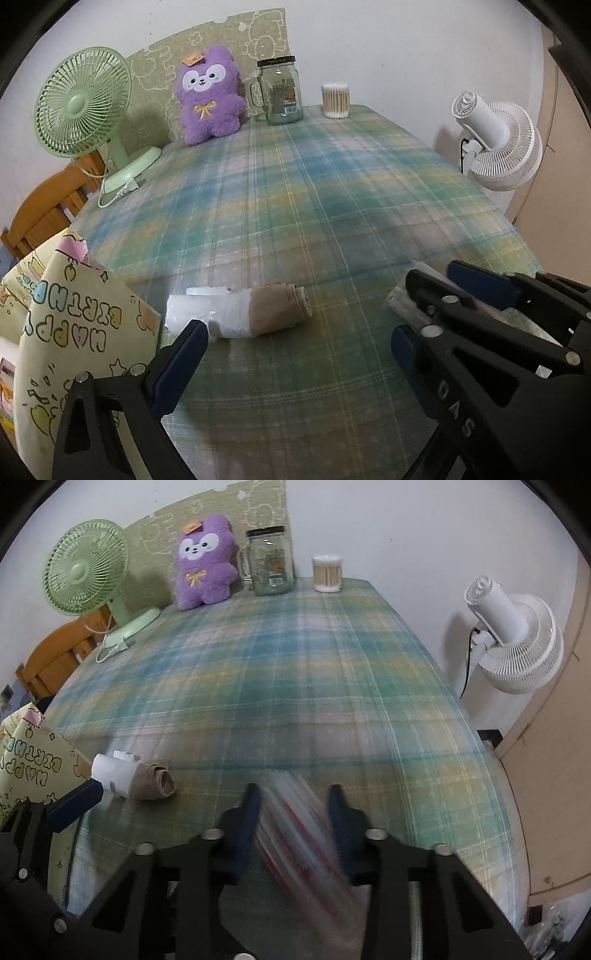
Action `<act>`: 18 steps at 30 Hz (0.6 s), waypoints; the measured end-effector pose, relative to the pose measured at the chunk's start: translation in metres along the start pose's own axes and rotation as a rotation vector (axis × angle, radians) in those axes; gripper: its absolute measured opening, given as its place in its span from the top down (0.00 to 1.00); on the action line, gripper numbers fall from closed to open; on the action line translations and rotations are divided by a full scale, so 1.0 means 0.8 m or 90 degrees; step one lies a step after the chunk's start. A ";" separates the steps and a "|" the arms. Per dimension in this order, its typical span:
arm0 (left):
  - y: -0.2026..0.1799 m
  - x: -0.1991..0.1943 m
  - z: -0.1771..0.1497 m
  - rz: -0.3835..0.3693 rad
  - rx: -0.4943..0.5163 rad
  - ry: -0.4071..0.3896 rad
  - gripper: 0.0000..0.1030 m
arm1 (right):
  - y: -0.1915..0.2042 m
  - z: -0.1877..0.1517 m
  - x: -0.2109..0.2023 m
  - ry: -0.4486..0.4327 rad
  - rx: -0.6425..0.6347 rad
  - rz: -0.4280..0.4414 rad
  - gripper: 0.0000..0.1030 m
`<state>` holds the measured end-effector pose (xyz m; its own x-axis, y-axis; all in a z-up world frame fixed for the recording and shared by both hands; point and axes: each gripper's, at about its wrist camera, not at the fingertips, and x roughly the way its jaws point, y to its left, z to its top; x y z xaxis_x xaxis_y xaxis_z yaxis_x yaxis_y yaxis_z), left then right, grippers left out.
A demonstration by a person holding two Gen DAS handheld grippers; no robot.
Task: Organize soft objects
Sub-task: 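Reach the right tool to the clear plastic bag while the left tool approaches the white bag, then grasp the clear plastic bag with the right tool while the left tool grasps the beige roll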
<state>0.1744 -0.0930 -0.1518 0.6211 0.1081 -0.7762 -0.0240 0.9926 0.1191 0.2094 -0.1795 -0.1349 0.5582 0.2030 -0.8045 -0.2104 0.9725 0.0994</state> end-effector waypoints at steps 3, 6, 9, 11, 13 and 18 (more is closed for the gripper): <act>0.003 0.001 0.002 0.006 -0.002 -0.003 0.02 | 0.001 0.002 0.001 0.000 0.002 0.001 0.83; 0.004 0.002 0.004 0.009 -0.004 -0.008 0.03 | 0.001 0.004 0.000 -0.002 0.007 0.002 0.88; 0.007 0.001 0.007 0.011 -0.008 -0.016 0.04 | 0.000 0.007 -0.003 -0.008 0.016 0.004 0.88; 0.008 -0.001 0.010 0.012 -0.013 -0.023 0.04 | -0.001 0.011 -0.006 -0.014 0.025 0.009 0.89; 0.010 -0.001 0.014 0.012 -0.016 -0.028 0.05 | 0.000 0.014 -0.009 -0.022 0.030 0.011 0.89; 0.016 0.002 0.021 0.015 -0.026 -0.045 0.11 | 0.002 0.022 -0.011 -0.031 0.038 0.014 0.89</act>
<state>0.1883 -0.0812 -0.1414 0.6733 0.1289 -0.7281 -0.0707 0.9914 0.1102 0.2184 -0.1779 -0.1176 0.5922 0.2290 -0.7726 -0.1766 0.9723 0.1528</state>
